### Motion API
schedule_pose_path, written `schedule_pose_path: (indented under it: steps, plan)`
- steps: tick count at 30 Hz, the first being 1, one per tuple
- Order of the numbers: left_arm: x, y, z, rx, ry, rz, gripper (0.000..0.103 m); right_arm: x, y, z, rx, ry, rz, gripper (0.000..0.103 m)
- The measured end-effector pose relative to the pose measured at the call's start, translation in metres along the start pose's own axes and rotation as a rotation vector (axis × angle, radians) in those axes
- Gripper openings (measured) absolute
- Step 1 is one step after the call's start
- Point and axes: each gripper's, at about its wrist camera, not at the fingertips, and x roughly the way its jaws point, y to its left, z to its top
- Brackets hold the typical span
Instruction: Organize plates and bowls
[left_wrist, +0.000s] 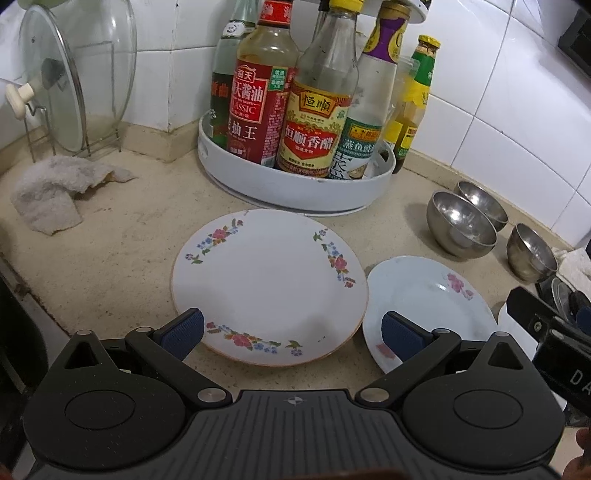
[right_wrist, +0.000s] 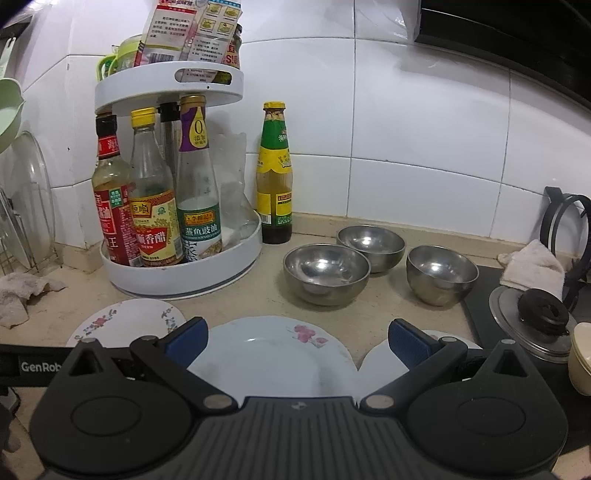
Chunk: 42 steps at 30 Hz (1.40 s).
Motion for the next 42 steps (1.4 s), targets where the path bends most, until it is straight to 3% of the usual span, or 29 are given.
schedule_pose_path:
  steps: [42]
  plan:
    - [0.0034,-0.0040,-0.0024,0.028,0.009,0.000,0.103,0.0086,0.0039,-0.0032,0.013,0.026,-0.002,0.102]
